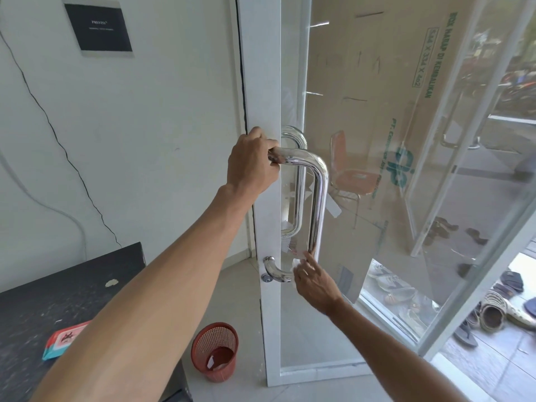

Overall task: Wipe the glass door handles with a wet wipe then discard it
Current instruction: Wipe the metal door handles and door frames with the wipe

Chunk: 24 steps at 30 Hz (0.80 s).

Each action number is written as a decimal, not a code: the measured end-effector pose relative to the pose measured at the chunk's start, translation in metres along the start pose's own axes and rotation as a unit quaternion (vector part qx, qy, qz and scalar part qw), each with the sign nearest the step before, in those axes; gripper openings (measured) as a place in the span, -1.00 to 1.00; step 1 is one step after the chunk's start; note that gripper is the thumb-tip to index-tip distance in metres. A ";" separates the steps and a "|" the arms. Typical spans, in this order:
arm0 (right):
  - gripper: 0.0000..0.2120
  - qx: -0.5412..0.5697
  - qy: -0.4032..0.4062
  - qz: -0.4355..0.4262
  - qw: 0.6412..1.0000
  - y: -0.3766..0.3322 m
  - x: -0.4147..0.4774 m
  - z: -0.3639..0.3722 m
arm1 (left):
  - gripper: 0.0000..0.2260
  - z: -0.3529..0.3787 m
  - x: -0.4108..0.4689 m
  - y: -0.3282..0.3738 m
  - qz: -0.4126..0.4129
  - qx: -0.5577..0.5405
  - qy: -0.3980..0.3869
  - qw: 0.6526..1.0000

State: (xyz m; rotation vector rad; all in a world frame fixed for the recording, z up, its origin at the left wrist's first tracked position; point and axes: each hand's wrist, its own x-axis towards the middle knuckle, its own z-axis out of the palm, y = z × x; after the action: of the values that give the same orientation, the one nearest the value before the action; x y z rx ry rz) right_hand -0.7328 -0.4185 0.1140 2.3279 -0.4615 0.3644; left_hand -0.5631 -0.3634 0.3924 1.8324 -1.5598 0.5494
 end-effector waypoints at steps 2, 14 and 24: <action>-0.74 -0.014 0.046 -0.050 0.998 0.024 -0.010 -0.003 | -0.81 -0.001 -0.001 0.000 0.001 -0.005 -0.004 1.000; -0.54 0.105 0.279 0.146 0.943 0.098 0.009 -0.066 | -0.81 -0.004 -0.003 0.003 -0.002 -0.002 -0.004 1.000; -0.65 0.433 0.011 0.648 0.626 -0.016 0.020 -0.044 | -0.79 -0.009 -0.006 0.008 -0.002 -0.006 -0.010 1.000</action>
State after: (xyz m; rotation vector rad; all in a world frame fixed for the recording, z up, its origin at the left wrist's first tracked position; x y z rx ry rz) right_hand -0.7139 -0.3806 0.1425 2.2879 -2.3940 1.5522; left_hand -0.5716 -0.3536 0.3960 1.8371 -1.5687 0.5205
